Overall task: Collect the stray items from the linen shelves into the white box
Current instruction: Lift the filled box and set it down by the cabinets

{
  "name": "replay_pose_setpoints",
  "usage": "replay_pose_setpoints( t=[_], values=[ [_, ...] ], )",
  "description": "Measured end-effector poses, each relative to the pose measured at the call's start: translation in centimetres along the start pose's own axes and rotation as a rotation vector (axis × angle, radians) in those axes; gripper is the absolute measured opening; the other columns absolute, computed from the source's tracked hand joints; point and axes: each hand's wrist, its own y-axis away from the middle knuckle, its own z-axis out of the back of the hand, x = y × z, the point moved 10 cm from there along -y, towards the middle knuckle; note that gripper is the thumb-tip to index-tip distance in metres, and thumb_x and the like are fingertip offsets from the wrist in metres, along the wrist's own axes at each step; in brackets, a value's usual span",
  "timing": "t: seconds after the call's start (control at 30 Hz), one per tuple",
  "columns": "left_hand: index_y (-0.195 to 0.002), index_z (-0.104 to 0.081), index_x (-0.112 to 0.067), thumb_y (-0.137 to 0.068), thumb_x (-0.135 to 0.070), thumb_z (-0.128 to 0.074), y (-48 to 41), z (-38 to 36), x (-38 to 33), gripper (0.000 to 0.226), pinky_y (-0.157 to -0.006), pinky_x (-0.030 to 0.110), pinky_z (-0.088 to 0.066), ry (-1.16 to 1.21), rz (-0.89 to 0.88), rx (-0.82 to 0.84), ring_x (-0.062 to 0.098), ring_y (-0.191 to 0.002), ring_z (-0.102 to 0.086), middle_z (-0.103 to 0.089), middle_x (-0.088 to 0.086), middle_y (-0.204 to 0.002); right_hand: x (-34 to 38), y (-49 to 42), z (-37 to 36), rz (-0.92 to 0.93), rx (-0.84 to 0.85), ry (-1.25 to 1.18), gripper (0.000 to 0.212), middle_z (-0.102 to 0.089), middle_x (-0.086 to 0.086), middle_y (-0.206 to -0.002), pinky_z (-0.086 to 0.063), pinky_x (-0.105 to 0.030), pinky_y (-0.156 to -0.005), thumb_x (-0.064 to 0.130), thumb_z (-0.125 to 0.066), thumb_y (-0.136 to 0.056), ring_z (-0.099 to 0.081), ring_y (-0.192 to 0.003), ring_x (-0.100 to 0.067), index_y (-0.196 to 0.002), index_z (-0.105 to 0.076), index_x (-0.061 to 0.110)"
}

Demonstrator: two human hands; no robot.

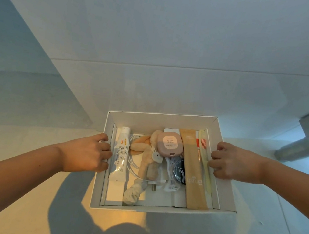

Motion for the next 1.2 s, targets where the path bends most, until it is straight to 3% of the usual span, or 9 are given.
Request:
replay_pose_setpoints(
  t=[0.43, 0.67, 0.93, 1.2],
  values=[
    [-0.062, -0.067, -0.021, -0.050, -0.014, -0.082, 0.0, 0.2, -0.7, 0.021, -0.076, 0.033, -0.055, -0.054, -0.013, 0.021, 0.015, -0.063, -0.064, -0.064, -0.003, -0.061, -0.3, 0.1, 0.0, -0.092, -0.002, 0.003, 0.032, -0.052, 0.000, -0.056, -0.050, -0.026, -0.062, 0.011, -0.089, -0.046, -0.049, -0.053, -0.017, -0.054, -0.059, 0.019],
    [-0.065, -0.068, -0.019, -0.048, -0.015, -0.085, 1.5, 2.9, 0.1, 0.024, -0.076, 0.037, -0.055, -0.060, -0.021, 0.043, 0.017, -0.066, -0.066, -0.066, -0.001, -0.063, -1.3, 1.3, 3.6, -0.123, -0.043, -0.038, 0.030, -0.051, 0.000, -0.056, -0.049, -0.027, -0.062, 0.007, -0.087, -0.049, -0.048, -0.053, -0.017, -0.054, -0.060, 0.017],
    [-0.064, -0.068, -0.017, -0.047, -0.012, -0.085, 4.7, 12.6, 2.6, 0.025, -0.074, 0.038, -0.054, 0.006, -0.006, 0.043, 0.020, -0.066, -0.067, -0.067, 0.002, -0.064, -4.4, 5.2, 12.3, -0.106, 0.012, -0.042, 0.027, -0.055, 0.000, -0.058, -0.051, -0.030, -0.065, 0.003, -0.085, -0.049, -0.052, -0.056, -0.017, -0.056, -0.063, 0.017],
    [-0.067, -0.070, -0.017, -0.049, -0.016, -0.088, 10.1, 27.2, 6.7, 0.025, -0.074, 0.037, -0.055, 0.059, 0.018, 0.050, 0.019, -0.069, -0.068, -0.069, 0.002, -0.069, -9.0, 12.0, 27.2, -0.093, 0.024, -0.066, 0.026, -0.056, 0.001, -0.060, -0.051, -0.031, -0.069, 0.003, -0.083, -0.051, -0.053, -0.059, -0.018, -0.056, -0.062, 0.018]
  ],
)
